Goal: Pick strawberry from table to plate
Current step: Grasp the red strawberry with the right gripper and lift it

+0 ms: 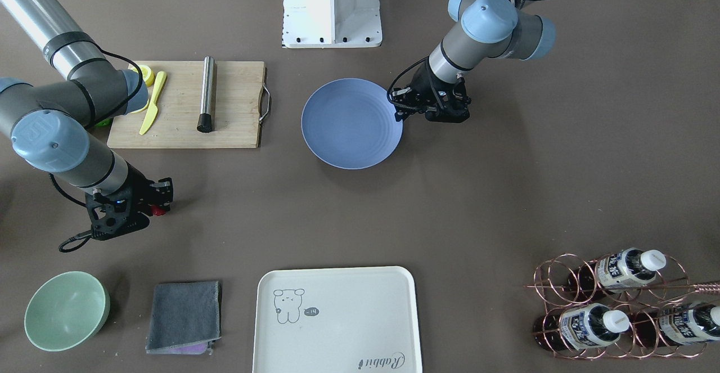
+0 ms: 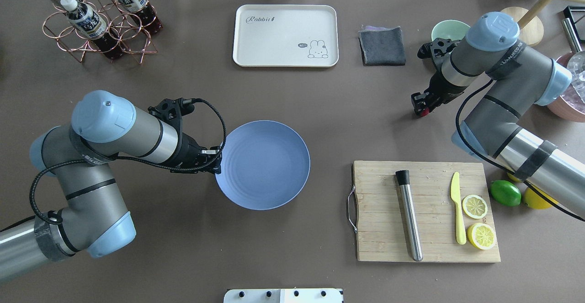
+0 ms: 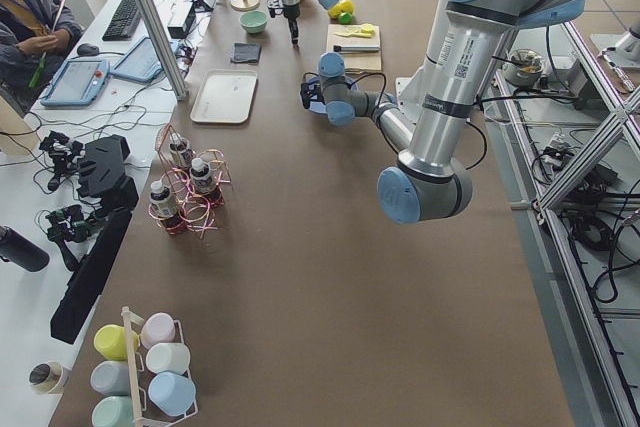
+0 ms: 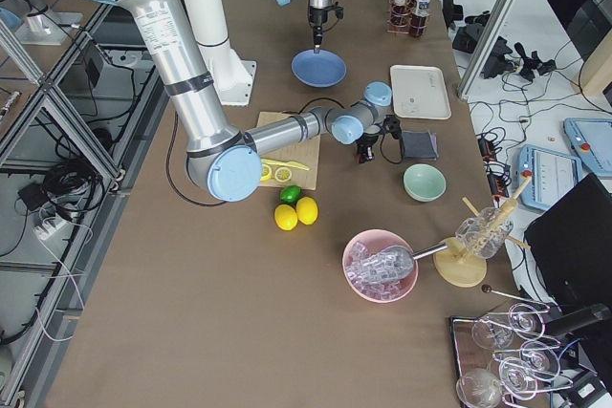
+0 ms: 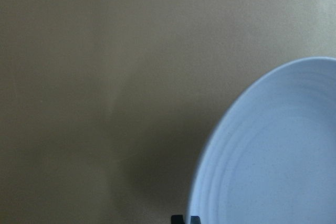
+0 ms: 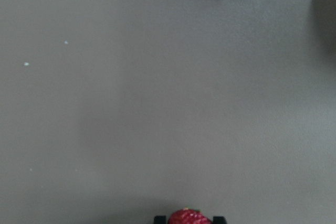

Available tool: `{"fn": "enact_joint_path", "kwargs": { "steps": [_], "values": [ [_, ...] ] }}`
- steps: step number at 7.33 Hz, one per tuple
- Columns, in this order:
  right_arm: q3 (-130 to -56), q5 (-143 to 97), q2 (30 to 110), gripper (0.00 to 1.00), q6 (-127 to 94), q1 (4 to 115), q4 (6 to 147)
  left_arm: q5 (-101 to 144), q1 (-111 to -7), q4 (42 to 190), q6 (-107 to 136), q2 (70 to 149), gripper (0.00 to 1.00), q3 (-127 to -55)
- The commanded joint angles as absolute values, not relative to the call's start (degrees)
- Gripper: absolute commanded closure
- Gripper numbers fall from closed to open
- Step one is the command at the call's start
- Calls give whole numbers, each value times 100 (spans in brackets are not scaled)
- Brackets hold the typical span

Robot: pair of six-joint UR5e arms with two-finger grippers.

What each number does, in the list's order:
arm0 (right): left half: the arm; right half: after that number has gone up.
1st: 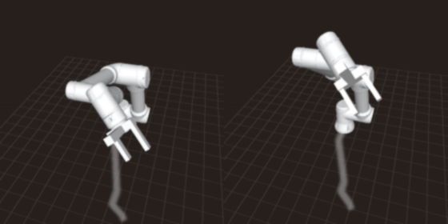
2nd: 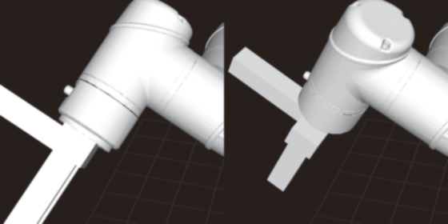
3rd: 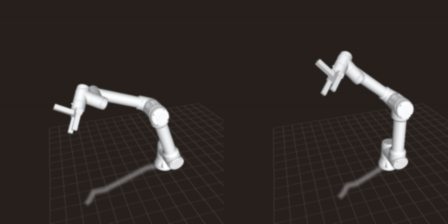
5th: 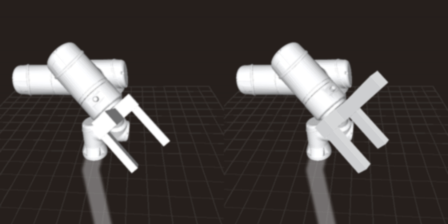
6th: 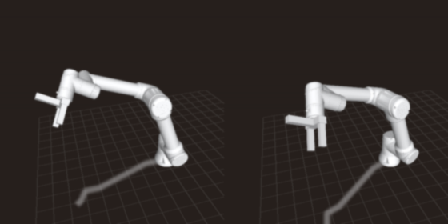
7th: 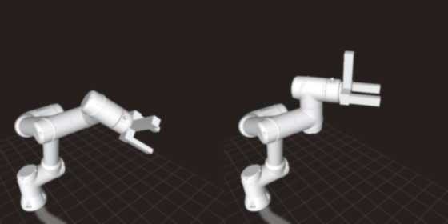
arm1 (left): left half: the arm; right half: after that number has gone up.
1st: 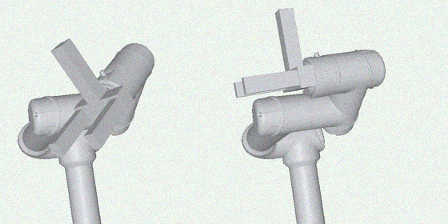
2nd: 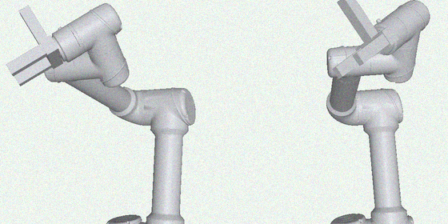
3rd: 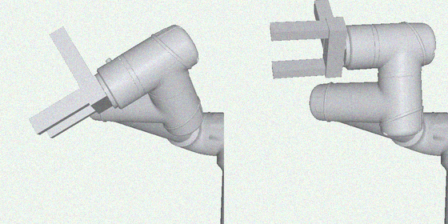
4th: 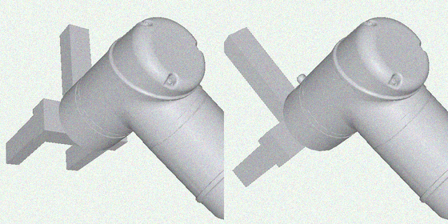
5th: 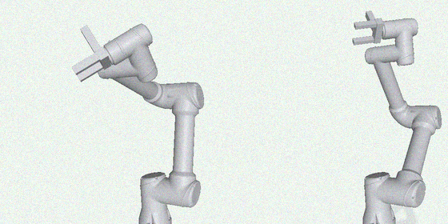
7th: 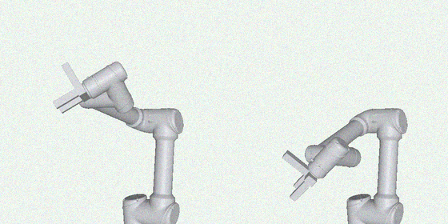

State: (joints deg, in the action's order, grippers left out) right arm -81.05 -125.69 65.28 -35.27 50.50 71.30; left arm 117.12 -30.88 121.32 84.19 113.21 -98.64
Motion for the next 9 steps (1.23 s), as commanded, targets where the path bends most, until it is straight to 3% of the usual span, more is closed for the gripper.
{"fn": "enact_joint_path", "kwargs": {
  "steps": [1, 6, 7, 8, 9],
  "values": [
    [-8147, -12900, 6163, 100, -3978, 5054, 7172, 11532, -3006, 12138, 8446, 11574, 100, -9572],
    [-9166, -13000, 5917, 100, -5849, 4160, 7172, 11101, -2734, 12146, 8640, 11996, 100, -9158],
    [-9324, -12764, 5906, 100, -6115, 3870, 7163, 11101, -2742, 12138, 8631, 12032, 39, -9158],
    [-9334, -12623, 5802, 100, -6256, 3684, 7172, 11118, -2777, 12129, 8613, 12032, 3, -9184],
    [-9334, -12395, 5705, 100, -6545, 3439, 7172, 11170, -2882, 12138, 8596, 12015, 3, -9211]
  ]
}}
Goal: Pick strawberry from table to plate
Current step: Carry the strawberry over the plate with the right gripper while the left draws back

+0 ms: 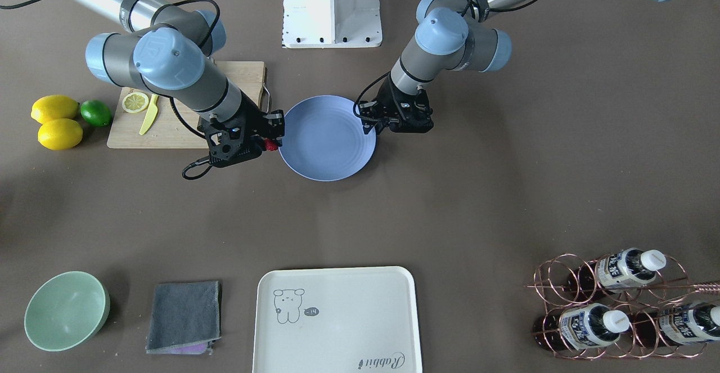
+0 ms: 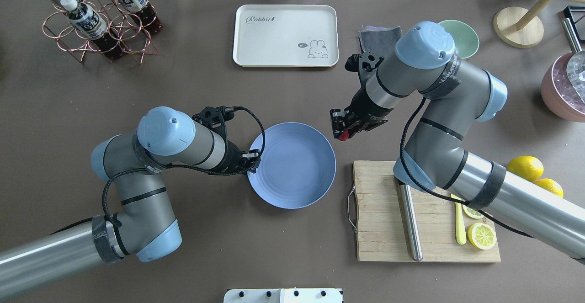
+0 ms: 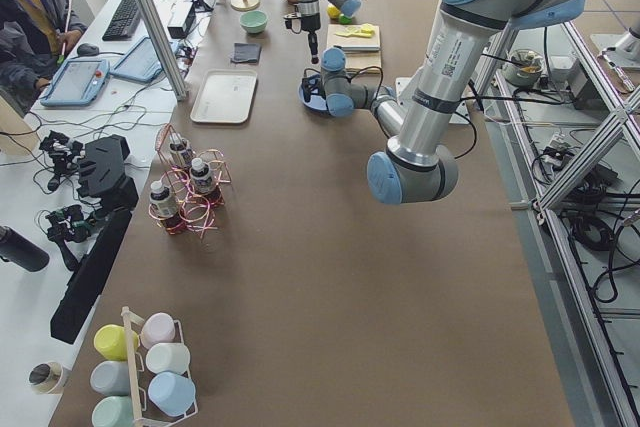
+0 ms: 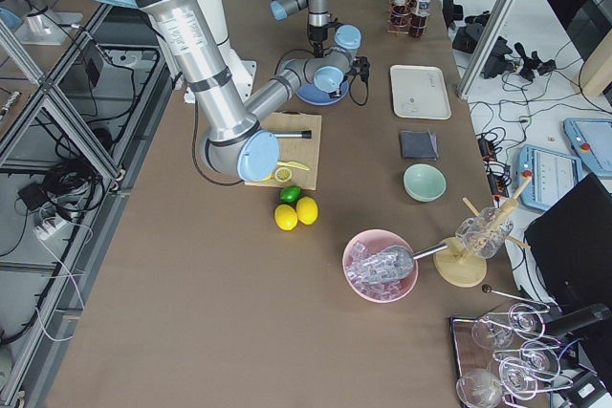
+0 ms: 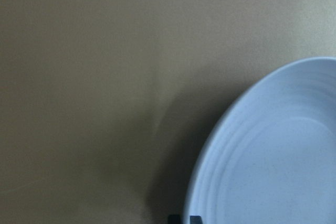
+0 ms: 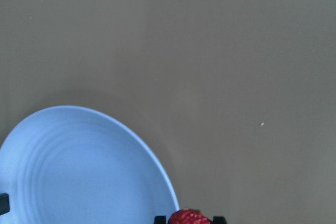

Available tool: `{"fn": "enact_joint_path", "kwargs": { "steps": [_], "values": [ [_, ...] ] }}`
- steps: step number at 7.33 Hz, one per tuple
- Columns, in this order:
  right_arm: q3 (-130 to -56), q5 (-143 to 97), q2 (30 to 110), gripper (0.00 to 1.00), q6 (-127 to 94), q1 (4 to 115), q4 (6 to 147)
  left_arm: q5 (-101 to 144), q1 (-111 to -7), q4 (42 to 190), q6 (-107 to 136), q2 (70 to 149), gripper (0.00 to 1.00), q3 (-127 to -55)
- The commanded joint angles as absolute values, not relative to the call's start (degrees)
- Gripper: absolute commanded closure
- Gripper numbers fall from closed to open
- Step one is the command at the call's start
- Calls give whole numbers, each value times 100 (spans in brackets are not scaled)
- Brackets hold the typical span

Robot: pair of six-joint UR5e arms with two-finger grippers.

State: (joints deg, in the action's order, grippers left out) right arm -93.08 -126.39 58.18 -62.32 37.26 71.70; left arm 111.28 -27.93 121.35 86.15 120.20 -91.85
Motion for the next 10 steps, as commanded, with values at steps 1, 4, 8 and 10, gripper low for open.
{"fn": "enact_joint_path", "kwargs": {
  "steps": [1, 4, 8, 10],
  "values": [
    [-9325, -12175, 5626, 100, -6704, 3219, 7163, 11493, -3118, 12138, 8578, 11971, 3, -9220],
    [-9246, -11533, 5528, 100, -6986, 2673, 7163, 12119, -3813, 12138, 8019, 11525, 3, -9543],
    [-8834, -11417, 5169, 74, -7259, 2575, 7146, 12524, -4324, 12138, 7682, 11127, 3, -9677],
    [-8859, -11434, 5177, 0, -7250, 2671, 7137, 12533, -4377, 12138, 7682, 11118, 3, -9677]
  ]
}}
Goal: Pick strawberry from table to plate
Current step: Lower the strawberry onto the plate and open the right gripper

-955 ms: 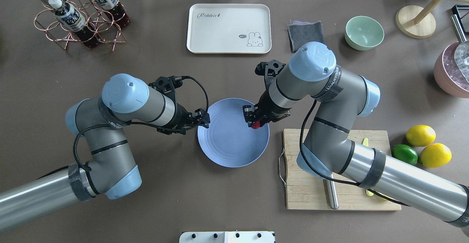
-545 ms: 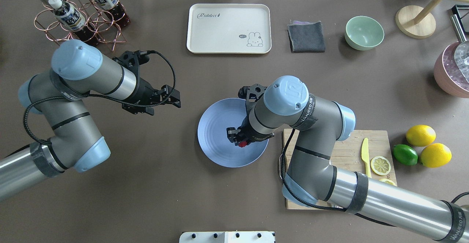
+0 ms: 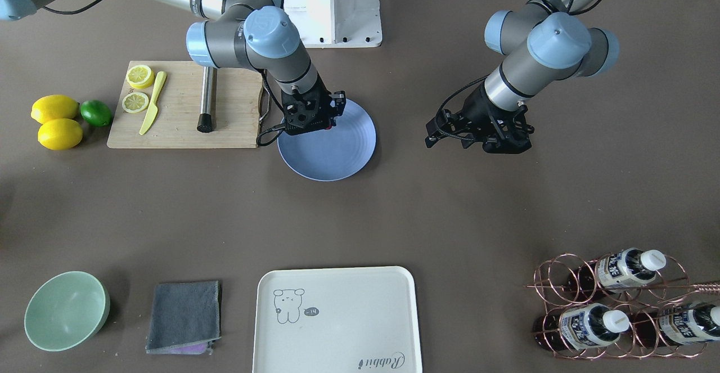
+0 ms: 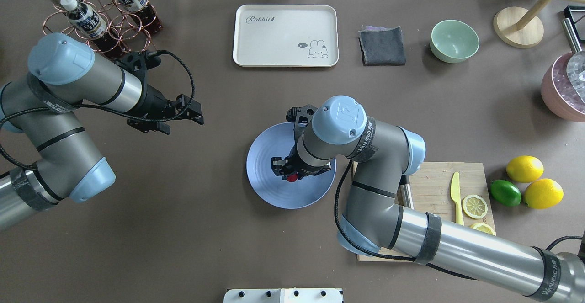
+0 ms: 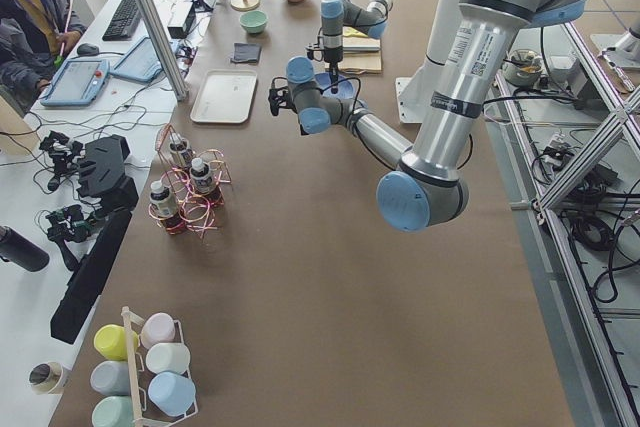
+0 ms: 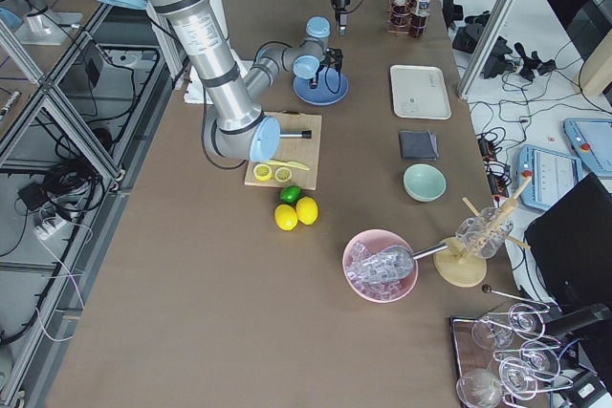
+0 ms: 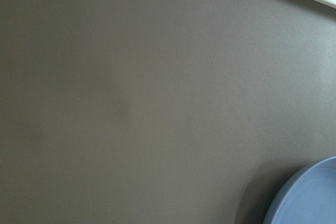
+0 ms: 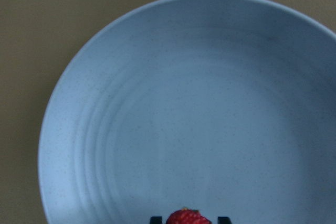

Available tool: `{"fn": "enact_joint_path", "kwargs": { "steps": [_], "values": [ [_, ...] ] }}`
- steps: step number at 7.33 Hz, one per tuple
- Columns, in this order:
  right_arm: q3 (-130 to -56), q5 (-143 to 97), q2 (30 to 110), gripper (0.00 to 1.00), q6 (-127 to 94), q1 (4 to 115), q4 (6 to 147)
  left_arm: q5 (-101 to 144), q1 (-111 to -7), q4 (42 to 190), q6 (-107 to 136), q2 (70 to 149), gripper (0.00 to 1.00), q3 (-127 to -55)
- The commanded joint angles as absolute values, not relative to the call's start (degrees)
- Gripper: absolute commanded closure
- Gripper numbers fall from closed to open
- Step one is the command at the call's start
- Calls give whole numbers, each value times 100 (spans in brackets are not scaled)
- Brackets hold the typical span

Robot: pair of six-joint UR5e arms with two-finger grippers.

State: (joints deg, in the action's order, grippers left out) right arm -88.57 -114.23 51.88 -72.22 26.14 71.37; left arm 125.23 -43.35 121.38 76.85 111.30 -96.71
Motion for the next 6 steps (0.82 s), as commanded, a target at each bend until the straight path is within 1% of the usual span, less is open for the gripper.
{"fn": "enact_joint_path", "kwargs": {
  "steps": [1, 2, 4, 6],
  "values": [
    [-8894, -11469, 5212, 0, -7199, 2741, 7145, 12612, -4464, 12138, 7682, 11092, 3, -9703],
    [-9121, -11722, 5351, 0, -7181, 3099, 7224, 12734, -4534, 12120, 7673, 10987, 3, -9886],
    [-9727, -12582, 5956, 0, -6753, 4091, 7609, 12954, -4911, 11718, 6852, 10575, 3, -10299],
    [-10272, -13164, 6536, 0, -5211, 5128, 8442, 13708, -5674, 11540, 5832, 10198, 3, -10345]
  ]
}}
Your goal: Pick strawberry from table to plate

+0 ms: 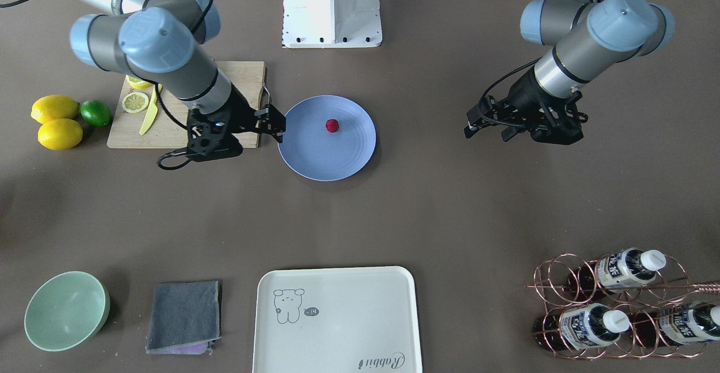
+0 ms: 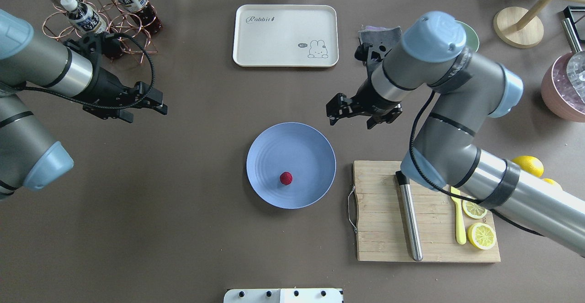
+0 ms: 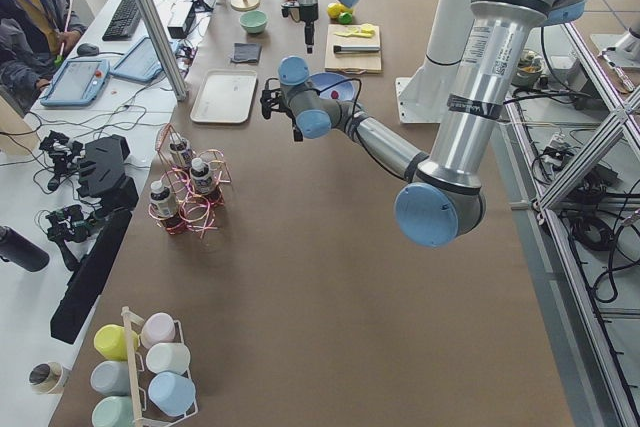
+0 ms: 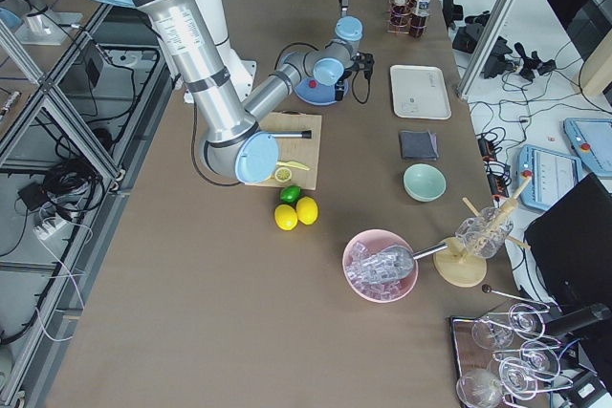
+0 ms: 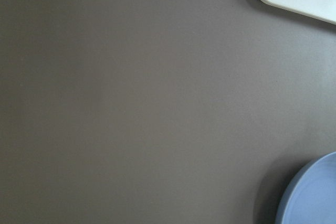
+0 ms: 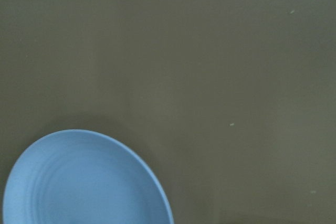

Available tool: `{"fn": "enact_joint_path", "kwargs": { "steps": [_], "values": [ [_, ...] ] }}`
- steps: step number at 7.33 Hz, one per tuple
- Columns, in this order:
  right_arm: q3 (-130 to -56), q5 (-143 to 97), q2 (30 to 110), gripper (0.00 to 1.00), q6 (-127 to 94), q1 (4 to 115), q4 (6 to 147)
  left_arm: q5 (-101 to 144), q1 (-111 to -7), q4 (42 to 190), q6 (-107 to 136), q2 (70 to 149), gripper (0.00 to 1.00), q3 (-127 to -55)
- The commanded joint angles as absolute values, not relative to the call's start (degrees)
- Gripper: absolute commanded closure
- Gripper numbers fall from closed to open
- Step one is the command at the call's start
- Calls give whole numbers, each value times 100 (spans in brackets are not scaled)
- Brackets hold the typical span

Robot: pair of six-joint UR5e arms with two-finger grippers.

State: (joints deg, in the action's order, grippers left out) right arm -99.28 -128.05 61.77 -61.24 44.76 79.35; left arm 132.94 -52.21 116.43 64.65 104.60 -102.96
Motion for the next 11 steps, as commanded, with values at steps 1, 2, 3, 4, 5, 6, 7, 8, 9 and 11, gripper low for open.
{"fn": "enact_joint_path", "kwargs": {
  "steps": [1, 2, 3, 4, 5, 6, 7, 8, 9, 11],
  "values": [
    [-10431, -13331, 6809, 0, -4403, 5637, 8864, 13894, -5982, 11540, 5279, 9908, 3, -10327],
    [-10450, -13524, 7116, 0, -3316, 6191, 9199, 14078, -6333, 11531, 4717, 9618, 3, -10327],
    [-10354, -13709, 7441, 0, -2165, 6805, 9428, 14167, -6685, 11531, 4180, 9285, 3, -10275],
    [-10301, -13728, 7618, 0, -1022, 7429, 10057, 14377, -6993, 11531, 3592, 8933, 3, -10283],
    [-10153, -13702, 7611, 0, 146, 7984, 10786, 14536, -7222, 11531, 3203, 8756, 3, -10248],
    [-9795, -13615, 7742, 0, 1020, 8476, 10976, 14554, -7303, 11531, 3147, 8597, 3, -10222],
    [-9286, -13597, 7769, 0, 1794, 8873, 10978, 14563, -7417, 11523, 2772, 8422, 3, -10213],
    [-9029, -13605, 7778, 0, 2237, 9068, 10969, 14703, -7609, 11383, 2412, 8298, 3, -10187],
    [-9018, -13588, 7891, 0, 2276, 9088, 10943, 14721, -7846, 10851, 1564, 8245, 3, -10134],
    [-9026, -13536, 7989, 0, 2355, 9114, 10942, 14695, -8540, 8860, 32, 8803, 3, -10125]
  ]
}}
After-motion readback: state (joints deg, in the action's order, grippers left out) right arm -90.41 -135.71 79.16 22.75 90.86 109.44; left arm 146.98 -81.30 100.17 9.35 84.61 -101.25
